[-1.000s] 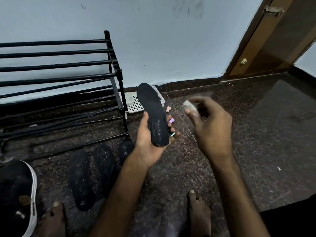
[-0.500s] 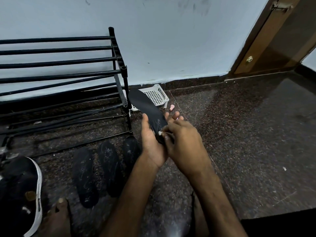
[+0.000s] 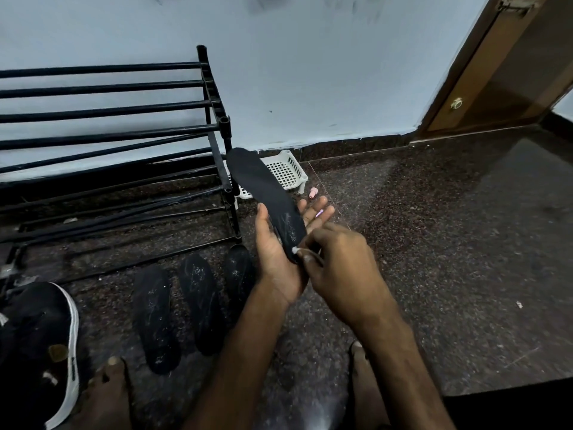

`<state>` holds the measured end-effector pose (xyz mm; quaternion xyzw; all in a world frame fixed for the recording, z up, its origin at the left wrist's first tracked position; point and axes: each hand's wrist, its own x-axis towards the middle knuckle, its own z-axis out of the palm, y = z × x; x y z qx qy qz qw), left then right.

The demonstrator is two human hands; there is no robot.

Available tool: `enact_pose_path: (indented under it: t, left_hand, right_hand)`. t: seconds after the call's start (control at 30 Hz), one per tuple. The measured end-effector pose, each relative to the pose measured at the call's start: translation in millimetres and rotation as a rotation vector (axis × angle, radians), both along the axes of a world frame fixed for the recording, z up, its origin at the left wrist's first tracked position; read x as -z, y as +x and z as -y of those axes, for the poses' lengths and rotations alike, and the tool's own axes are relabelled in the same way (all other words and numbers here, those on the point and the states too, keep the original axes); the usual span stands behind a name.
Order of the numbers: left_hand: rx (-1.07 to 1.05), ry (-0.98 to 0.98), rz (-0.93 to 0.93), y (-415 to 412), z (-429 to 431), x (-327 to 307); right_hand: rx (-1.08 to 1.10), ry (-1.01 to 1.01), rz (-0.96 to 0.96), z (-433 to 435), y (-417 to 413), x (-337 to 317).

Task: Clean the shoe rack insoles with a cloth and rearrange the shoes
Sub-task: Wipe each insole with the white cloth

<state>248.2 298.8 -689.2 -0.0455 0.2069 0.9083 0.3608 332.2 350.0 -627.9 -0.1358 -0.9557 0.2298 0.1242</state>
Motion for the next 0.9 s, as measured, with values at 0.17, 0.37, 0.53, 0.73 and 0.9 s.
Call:
enact_pose_path:
  t: [0.17,0.37,0.53,0.73,0.9]
  left_hand:
    - [0.003,0.007,-0.014,4,-4,3]
    - [-0.007,0.028,-0.008,4,-6,9]
    - [-0.02,0.055,-0.002,4,-5,7]
    - [-0.052,0.038,-0.014,2,-8,10]
    - [-0.045,0.074,-0.031,7,-6,3]
  right_hand:
    - [0.046,-0.002,-0.032,1,-11,-2]
    - [0.062,-0.032,0.016,8,-2,2]
    - [0.105,0.001,-0.002,1,-13,1]
    - [0.046,-0.072,0.038,9,-4,-2]
    - [0.143,0.009,0.01,-3,-12,-1]
